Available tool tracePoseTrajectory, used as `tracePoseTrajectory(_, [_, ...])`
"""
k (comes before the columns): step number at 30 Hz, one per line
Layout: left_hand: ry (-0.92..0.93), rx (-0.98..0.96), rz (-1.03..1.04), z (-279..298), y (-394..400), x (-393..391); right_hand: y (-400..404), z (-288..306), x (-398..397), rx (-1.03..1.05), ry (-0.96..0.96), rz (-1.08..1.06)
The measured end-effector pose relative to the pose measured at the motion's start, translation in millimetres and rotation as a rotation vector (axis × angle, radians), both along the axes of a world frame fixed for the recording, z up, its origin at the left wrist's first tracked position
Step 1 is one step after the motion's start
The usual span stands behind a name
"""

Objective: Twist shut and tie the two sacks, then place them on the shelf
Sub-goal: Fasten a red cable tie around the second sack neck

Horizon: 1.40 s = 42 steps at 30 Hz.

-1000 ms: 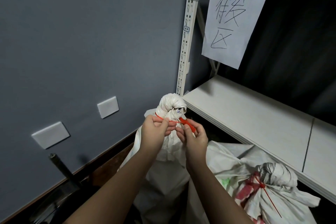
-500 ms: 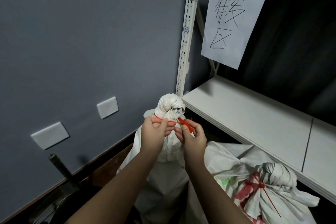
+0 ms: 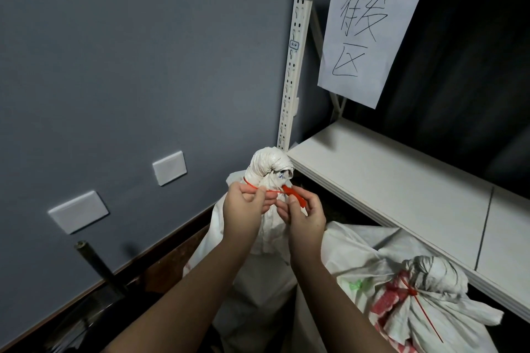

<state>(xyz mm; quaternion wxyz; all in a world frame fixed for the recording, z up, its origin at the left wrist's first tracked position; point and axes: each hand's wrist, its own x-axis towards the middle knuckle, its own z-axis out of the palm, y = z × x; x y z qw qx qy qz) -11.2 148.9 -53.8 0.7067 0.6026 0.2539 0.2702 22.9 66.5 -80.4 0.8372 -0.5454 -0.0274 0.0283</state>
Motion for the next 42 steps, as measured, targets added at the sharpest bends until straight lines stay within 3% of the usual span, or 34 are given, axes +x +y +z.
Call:
tracePoseTrajectory(18, [0.005,-0.033,-0.01,0,0,0,1,0,-2,-0.012,-0.002,0.005])
tracePoseTrajectory(23, [0.0,-0.118,-0.079,2,0,-2,-2,1,-1,-0.023,-0.012,0.01])
tracePoseTrajectory(27, [0.007,-0.205,-0.094,5,2,-3,-4,3,0,0.057,0.145,0.069])
tracePoseTrajectory(36, [0.074,-0.165,-0.047,2,5,-7,3,9,1,0.249,0.465,0.206])
tracePoseTrajectory(42, [0.095,-0.18,-0.05,2,1,-7,8,6,1,0.193,0.451,0.257])
